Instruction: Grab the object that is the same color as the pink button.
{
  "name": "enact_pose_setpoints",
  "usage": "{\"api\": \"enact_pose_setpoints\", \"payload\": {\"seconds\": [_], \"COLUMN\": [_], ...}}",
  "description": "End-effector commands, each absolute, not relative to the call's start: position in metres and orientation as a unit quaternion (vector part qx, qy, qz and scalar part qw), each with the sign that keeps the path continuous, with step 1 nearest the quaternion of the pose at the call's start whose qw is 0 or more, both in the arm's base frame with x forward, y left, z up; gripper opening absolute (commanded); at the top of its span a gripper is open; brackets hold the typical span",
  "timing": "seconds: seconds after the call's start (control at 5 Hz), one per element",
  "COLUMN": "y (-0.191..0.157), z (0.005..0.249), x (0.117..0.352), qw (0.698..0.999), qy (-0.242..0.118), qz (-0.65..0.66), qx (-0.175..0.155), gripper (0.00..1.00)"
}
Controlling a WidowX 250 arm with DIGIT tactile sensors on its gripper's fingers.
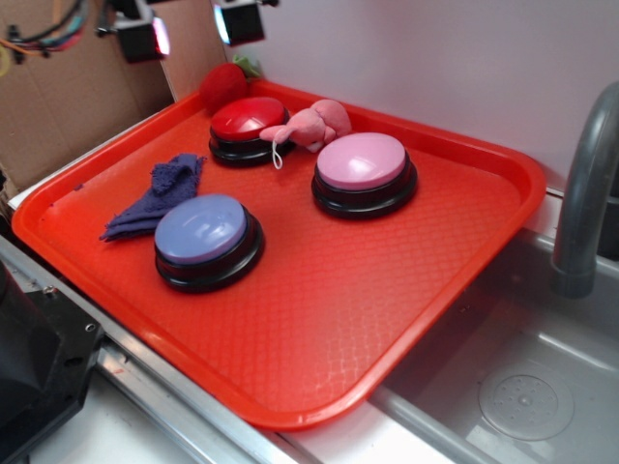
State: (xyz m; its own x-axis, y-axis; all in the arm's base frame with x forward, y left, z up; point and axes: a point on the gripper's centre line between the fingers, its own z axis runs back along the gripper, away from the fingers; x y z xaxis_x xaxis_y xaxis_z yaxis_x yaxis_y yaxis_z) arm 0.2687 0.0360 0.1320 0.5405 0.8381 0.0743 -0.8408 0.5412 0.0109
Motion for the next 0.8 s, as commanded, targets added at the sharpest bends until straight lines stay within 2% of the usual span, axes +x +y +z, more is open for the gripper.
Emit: {"api": "enact_pose_setpoints", "payload": {"seconds": [0.0,0.2,0.4,0.6], "y": [0.042,0.041,0.043,0.039], "z": [0.107,0.088,0.073,0.065], "x": [0.308,0.319,0.325,0.318], "qw": [0.855,0.861,0.868,0.869], "qy": [-0.075,-0.072,-0.078,-0.087], "qz": [0.511,0.502,0.49,0.486], "qx": [0.046,0.045,0.021,-0.004], "gripper": [1.0,1.0,1.0,1.0]}}
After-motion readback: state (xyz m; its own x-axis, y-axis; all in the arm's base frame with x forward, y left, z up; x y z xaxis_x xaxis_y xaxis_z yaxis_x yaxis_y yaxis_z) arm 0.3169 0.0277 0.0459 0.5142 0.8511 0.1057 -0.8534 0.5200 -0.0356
